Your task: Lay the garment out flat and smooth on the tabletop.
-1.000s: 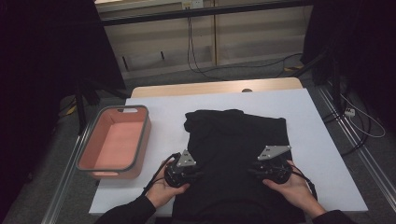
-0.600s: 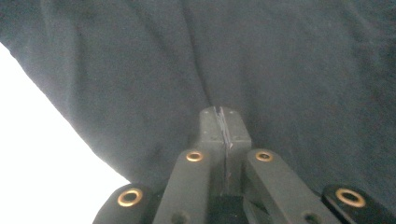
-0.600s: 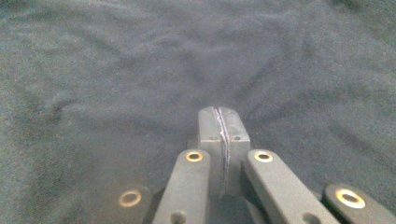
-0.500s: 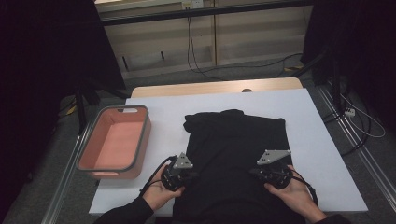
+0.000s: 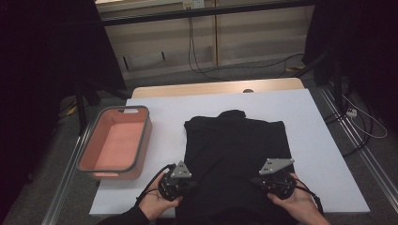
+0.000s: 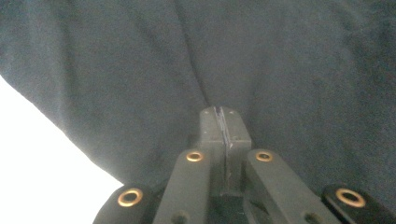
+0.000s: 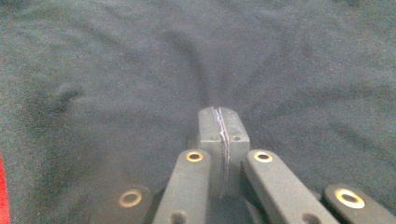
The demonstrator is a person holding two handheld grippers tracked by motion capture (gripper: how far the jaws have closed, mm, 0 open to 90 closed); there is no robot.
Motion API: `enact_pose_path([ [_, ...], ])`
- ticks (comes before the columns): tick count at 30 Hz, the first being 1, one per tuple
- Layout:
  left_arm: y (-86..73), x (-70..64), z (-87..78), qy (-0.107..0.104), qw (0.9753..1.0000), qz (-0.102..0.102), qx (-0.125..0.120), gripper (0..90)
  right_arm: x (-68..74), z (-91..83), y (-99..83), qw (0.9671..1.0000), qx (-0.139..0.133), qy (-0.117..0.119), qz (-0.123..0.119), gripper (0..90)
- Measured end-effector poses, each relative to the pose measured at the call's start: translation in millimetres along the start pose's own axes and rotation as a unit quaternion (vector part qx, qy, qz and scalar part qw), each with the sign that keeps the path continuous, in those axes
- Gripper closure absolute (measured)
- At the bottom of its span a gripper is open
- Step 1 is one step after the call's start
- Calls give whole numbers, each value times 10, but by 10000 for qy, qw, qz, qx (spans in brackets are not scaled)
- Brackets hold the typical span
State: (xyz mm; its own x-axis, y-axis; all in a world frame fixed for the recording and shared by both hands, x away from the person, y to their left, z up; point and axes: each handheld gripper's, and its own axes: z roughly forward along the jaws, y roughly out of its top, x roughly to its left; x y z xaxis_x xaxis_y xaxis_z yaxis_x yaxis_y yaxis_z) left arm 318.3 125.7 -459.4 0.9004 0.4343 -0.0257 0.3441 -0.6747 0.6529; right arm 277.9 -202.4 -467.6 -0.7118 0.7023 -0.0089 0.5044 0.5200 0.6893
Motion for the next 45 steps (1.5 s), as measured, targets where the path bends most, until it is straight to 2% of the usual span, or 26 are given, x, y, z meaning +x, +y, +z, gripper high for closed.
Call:
enact_pose_path([
  [4, -26, -52, -17, -66, 10000, -41, -22, 898, 33, -17, -17, 10000, 5, 31, -6, 899],
  [5, -32, -56, -31, -87, 9999, 55, 52, 898, 44, -22, -23, 10000, 15, 57, -9, 899],
  [15, -123, -188, -101, -253, 9997, -34, 48, 897, 157, -74, -75, 9998, 42, 169, -70, 899],
  [19, -169, -241, -144, -305, 9995, -2, 73, 897, 223, -99, -100, 9996, 54, 255, -109, 899],
  [20, -176, -248, -153, -326, 9994, 76, 117, 897, 241, -105, -107, 9995, 58, 282, -121, 898],
  [23, -204, -283, -168, -416, 9991, -42, 69, 896, 278, -121, -125, 9993, 60, 361, -127, 894],
  [25, -213, -277, -176, -447, 9990, -85, 27, 891, 298, -130, -132, 9992, 55, 342, -215, 845],
  [27, -206, -255, -172, -419, 9991, -72, 13, 877, 291, -127, -124, 9993, 4, 298, -244, 737],
  [28, -201, -243, -169, -376, 9993, -69, -9, 853, 277, -125, -116, 9994, -31, 282, -202, 676],
  [29, -191, -229, -161, -245, 9997, -65, -38, 791, 258, -126, -107, 9995, -63, 264, -167, 635],
  [30, -183, -212, -161, -199, 9998, -37, -35, 727, 231, -128, -98, 9996, -135, 213, -157, 603],
  [32, -160, -169, -148, -177, 9997, -100, -135, 669, 181, -137, -85, 9996, -234, 112, -111, 556],
  [36, -121, -92, -104, 92, 9996, -71, -252, 519, 2, -142, -53, 9990, -418, -163, 60, 520],
  [39, -88, -40, -85, 377, 9987, -61, -352, 330, -141, -118, -41, 9979, -444, -404, 239, 487],
  [41, -63, -2, -76, 441, 9980, -49, -457, 305, -228, -90, -10, 9971, -449, -540, 291, 470],
  [43, -32, 29, -58, 692, 9963, -49, -502, 213, -314, -59, 27, 9964, -482, -636, 295, 458],
  [45, 0, 77, -37, 778, 9954, -64, -550, 180, -393, -22, 50, 9961, -442, -661, 382, 445],
])
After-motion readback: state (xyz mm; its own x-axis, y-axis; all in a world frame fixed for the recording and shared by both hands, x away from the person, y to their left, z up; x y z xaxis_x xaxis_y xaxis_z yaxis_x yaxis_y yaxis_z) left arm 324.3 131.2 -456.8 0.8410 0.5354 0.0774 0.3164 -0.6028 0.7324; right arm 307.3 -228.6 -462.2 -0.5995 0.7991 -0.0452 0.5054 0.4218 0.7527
